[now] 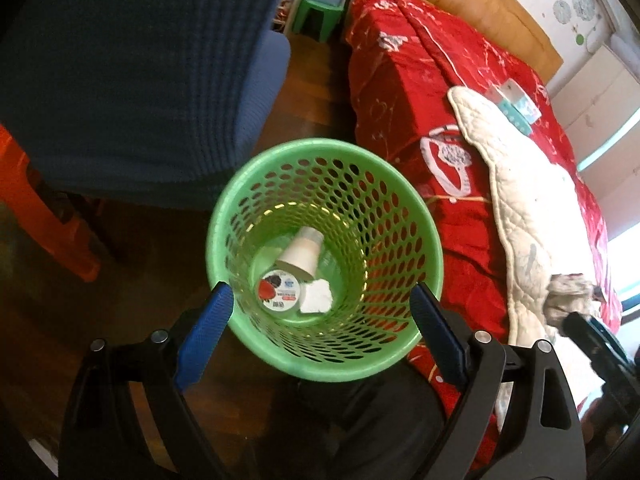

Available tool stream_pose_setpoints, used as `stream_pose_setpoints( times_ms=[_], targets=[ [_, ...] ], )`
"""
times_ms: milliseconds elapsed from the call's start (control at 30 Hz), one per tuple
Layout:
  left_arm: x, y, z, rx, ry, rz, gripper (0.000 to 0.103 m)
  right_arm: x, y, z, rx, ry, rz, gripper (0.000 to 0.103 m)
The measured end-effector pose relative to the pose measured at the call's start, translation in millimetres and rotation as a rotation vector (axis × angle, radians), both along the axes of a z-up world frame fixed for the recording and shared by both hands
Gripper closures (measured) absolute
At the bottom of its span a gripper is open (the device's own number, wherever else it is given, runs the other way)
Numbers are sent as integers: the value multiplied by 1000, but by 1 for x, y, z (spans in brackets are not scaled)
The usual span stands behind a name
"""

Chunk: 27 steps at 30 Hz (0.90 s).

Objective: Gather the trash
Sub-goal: 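Drop the foil ball into the green basket by opening the right tool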

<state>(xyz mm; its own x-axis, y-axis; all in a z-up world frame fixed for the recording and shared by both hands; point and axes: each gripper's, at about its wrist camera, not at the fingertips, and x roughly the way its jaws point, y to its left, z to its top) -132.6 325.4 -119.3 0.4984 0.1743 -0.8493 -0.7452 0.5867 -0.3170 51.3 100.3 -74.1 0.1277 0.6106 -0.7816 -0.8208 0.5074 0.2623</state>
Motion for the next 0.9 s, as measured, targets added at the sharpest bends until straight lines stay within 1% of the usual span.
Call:
stream_pose_setpoints(
  times_ms=[367,500,567,733,900],
  targets=[
    [-23,15,13,17,-36,59,15,-18,54,-23,-30,47,75,41],
    [-28,18,16,18,-45,74,15,-22,67,-30,-30,64,93,34],
    [-30,19,16,17,-46,78,14,-25,71,-32,-17,80,99,27],
    [-28,17,16,13,-52,75,14,-27,69,-30,-11,79,97,26],
    [-17,7,20,18,-58,44,14,-18,44,-24,-10,56,52,26]
  ],
)
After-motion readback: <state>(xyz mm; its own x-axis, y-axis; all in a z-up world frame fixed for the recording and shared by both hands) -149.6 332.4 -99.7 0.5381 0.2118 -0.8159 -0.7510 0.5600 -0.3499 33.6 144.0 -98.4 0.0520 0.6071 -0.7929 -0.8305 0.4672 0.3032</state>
